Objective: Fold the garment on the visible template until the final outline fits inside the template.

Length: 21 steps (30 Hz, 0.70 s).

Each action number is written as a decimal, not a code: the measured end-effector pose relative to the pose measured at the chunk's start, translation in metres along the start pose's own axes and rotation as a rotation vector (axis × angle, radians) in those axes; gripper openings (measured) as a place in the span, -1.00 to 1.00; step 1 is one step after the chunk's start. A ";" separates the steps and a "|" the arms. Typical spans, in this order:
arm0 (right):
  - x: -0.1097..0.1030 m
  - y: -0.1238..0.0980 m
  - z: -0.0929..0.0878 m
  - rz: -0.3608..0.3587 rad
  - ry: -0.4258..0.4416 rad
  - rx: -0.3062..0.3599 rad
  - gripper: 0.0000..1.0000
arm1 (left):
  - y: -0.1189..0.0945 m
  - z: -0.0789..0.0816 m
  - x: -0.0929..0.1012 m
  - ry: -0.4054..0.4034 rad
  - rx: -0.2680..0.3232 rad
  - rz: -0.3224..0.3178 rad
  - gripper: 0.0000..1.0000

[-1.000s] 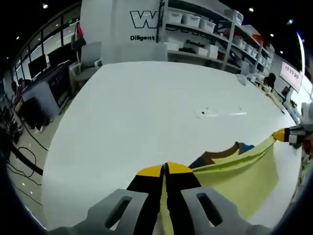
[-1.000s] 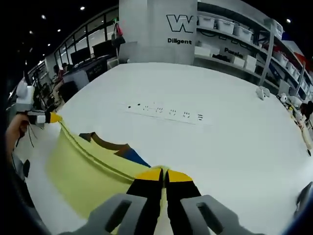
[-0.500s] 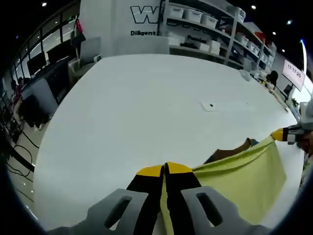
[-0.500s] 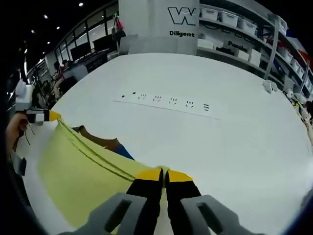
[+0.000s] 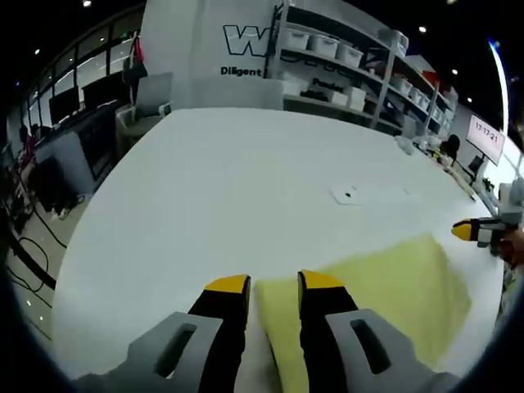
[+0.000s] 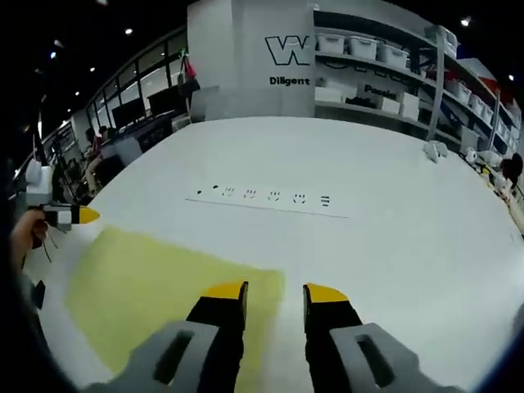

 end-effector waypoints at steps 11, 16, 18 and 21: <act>-0.023 -0.036 -0.024 0.124 -0.022 0.017 -0.10 | -0.040 -0.024 0.018 0.013 0.017 -0.039 -0.05; -0.029 -0.050 -0.039 0.172 -0.038 -0.004 -0.01 | -0.057 -0.040 0.028 0.020 0.015 -0.053 -0.01; -0.027 -0.051 -0.049 0.176 -0.044 -0.014 0.04 | -0.061 -0.050 0.029 0.031 -0.003 -0.048 0.00; -0.025 -0.057 -0.063 0.181 -0.034 -0.033 0.06 | -0.068 -0.057 0.033 0.014 0.002 -0.055 -0.03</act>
Point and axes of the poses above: the point that each gripper's makers call its tool centre point, and the gripper's own axes: y roughly forward along the fingers, x roughly to its right, z roughly out of its top, the point moved 2 cm from there along -y, roughly backward along the fingers, and after that the axes turned 11 degrees about -z, right-handed, at the moved point
